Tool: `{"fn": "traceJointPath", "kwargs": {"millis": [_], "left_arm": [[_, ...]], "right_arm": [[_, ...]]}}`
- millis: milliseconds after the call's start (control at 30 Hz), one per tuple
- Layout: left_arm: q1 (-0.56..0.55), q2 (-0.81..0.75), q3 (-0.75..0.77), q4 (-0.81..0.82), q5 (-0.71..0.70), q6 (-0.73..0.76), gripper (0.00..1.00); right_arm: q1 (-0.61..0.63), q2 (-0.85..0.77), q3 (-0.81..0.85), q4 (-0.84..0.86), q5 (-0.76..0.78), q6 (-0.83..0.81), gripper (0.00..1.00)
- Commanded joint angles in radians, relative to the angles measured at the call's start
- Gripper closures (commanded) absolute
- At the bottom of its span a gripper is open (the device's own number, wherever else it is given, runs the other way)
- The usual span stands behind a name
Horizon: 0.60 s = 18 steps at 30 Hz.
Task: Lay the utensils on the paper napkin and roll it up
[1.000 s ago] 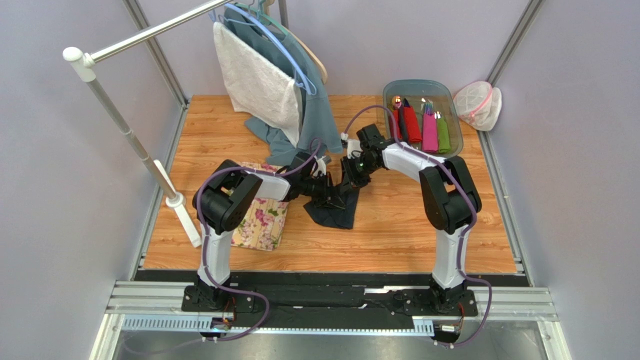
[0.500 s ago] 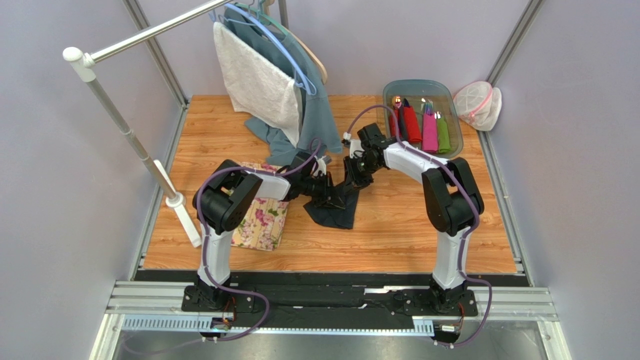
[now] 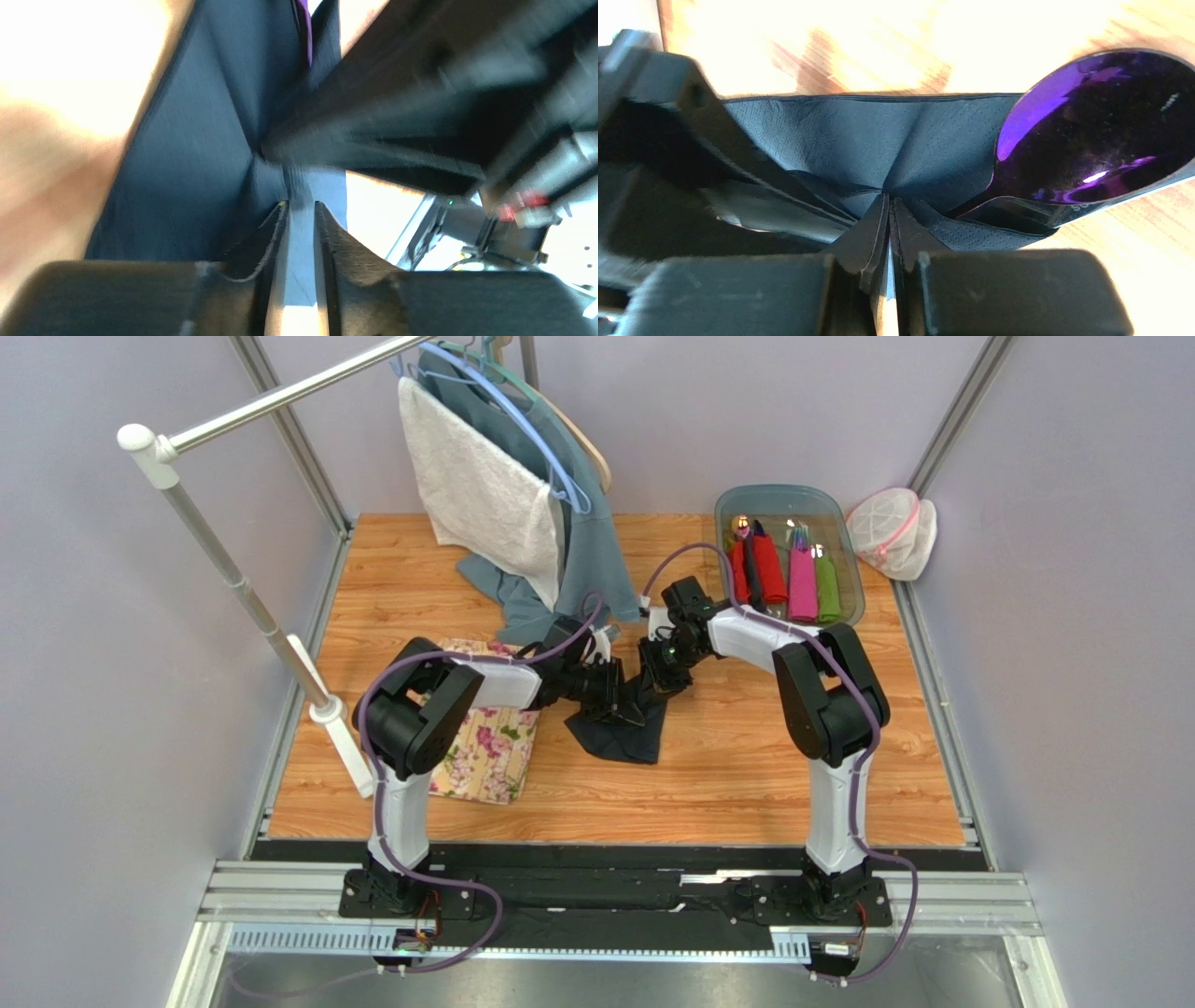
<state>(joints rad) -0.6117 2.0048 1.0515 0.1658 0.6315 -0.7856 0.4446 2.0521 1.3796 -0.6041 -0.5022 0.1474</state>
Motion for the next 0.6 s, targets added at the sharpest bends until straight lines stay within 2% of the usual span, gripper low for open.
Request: {"fn": "traceJointPath", "kwargs": {"millis": [0,33,200,233,267,333,400,567], "left_arm": [[-0.003,-0.17,-0.036,-0.125,-0.055,0.137,0.71],[-0.002,-0.231,-0.059,-0.146,-0.065,0.173,0.69],[0.041,-0.397,-0.166,-0.27,-0.121,0.213,0.47],[0.05,-0.429,-0.194,-0.287,-0.128,0.224,0.41],[0.056,-0.439,-0.203,-0.331,-0.136,0.235,0.3],[0.07,-0.466,-0.217,-0.376,-0.189,0.27,0.27],[0.079,-0.478,-0.223,-0.387,-0.228,0.281,0.04],[0.115,-0.411,-0.19,-0.431,-0.279,0.273,0.03]], "right_arm": [[0.009,0.072,-0.06,0.041,0.119,-0.097,0.94],[0.011,0.069,-0.068,0.041,0.113,-0.1,0.94],[0.013,0.034,-0.091,0.03,0.102,-0.115,0.94],[0.011,0.03,-0.099,0.027,0.102,-0.115,0.94],[0.011,0.026,-0.103,0.02,0.103,-0.115,0.94],[0.009,0.02,-0.116,0.007,0.103,-0.111,0.94],[0.011,0.014,-0.125,0.004,0.108,-0.108,0.94],[0.011,0.006,-0.149,0.003,0.12,-0.086,0.95]]}}
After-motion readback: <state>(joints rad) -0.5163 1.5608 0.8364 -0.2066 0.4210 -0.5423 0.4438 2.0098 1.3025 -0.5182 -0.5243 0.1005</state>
